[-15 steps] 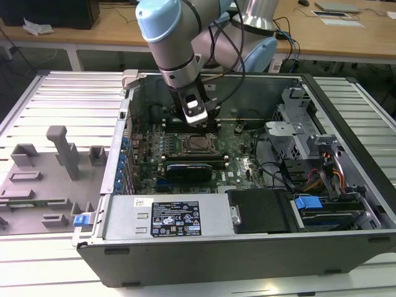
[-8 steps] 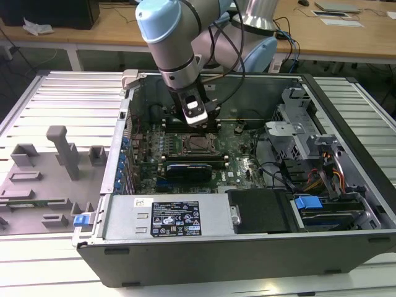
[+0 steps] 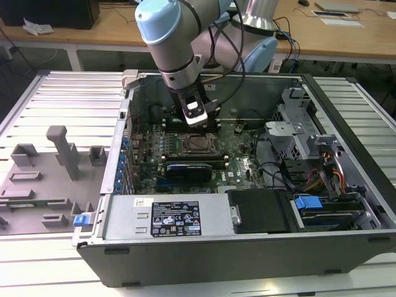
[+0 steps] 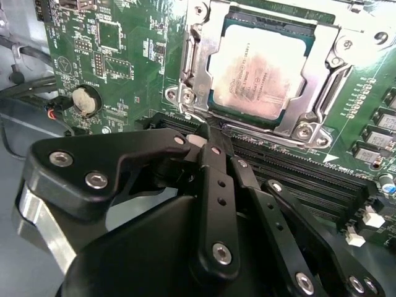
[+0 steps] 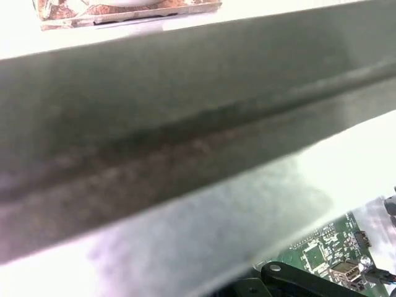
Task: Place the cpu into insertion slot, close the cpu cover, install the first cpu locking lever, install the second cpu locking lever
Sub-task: 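Install the first cpu locking lever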
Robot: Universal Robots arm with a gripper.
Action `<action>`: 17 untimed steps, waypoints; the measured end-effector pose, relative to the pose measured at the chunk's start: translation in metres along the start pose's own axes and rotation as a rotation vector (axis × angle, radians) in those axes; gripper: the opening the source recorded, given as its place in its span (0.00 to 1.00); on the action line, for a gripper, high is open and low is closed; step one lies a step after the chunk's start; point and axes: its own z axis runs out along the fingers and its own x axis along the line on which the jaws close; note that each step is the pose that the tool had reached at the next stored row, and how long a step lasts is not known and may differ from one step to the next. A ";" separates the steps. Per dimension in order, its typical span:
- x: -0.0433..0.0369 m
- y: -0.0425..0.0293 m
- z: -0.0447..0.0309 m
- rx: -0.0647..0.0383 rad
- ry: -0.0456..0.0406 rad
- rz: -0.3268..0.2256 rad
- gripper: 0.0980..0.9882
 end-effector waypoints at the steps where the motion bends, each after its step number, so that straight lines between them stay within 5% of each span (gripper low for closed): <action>1: 0.0000 0.0000 -0.0002 0.000 0.0000 0.000 0.01; 10: -0.0028 0.0023 -0.0099 0.000 0.0000 0.000 0.01; 13: -0.0062 0.0051 -0.0216 0.000 0.0001 0.000 0.01; 17: -0.0063 0.0051 -0.0217 0.001 0.0033 0.000 0.01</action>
